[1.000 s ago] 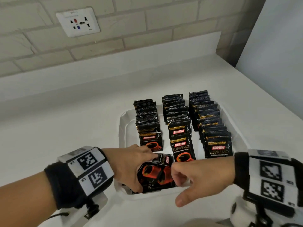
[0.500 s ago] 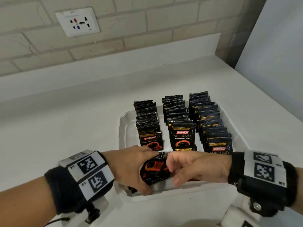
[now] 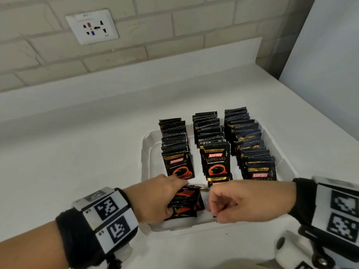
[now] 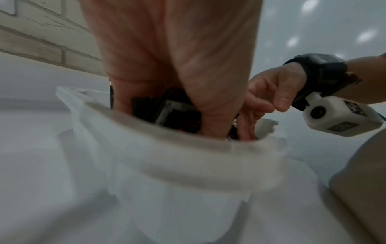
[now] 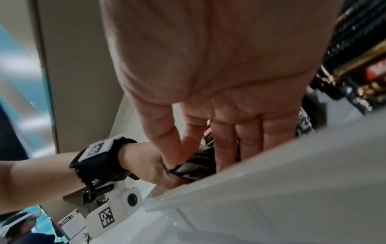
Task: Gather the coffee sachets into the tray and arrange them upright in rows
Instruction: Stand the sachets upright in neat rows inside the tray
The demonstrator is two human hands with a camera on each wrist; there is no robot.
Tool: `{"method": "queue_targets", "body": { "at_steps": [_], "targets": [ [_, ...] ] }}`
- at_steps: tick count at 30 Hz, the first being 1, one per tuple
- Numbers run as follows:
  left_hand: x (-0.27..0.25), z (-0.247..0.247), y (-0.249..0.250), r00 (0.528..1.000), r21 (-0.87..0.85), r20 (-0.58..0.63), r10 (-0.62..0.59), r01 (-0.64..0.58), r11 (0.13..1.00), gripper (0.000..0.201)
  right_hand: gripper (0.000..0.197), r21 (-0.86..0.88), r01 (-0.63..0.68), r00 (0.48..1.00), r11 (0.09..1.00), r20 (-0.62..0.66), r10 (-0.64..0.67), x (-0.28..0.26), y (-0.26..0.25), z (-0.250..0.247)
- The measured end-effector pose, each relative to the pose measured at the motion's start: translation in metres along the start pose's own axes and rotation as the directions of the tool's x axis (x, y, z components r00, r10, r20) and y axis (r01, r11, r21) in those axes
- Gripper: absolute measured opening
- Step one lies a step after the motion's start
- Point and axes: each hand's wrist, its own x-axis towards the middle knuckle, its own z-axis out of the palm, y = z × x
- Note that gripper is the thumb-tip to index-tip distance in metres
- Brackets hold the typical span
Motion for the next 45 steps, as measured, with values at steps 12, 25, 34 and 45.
{"method": "queue_targets", "body": {
  "at_steps": [12, 25, 34, 45],
  "targets": [
    [-0.02, -0.028, 0.006, 1.0, -0.319, -0.005, 0.007, -0.008, 0.948, 0.044, 0.009, -0.071, 0.05, 0.992, 0.996, -0.111, -0.058, -0.04, -0.01, -0.029],
    [-0.079, -0.056, 0.014, 0.708, -0.84, -0.478, -0.52, -0.194, 0.507, 0.035, 0.031, -0.07, 0.081, 0.918, 0.994, -0.383, -0.102, -0.065, 0.013, -0.016],
    [-0.073, -0.013, 0.006, 0.571, -0.956, -0.199, -0.797, -0.291, 0.031, 0.05, 0.017, -0.193, 0.067, 0.894, 0.979, -0.423, -0.145, -0.061, 0.011, 0.002],
    [-0.074, 0.003, 0.024, 0.673, -0.955, -0.025, -0.739, -0.235, -0.181, 0.039, 0.031, -0.597, -0.045, 0.97, 0.801, -0.218, -0.108, -0.043, 0.004, -0.023]
  ]
}}
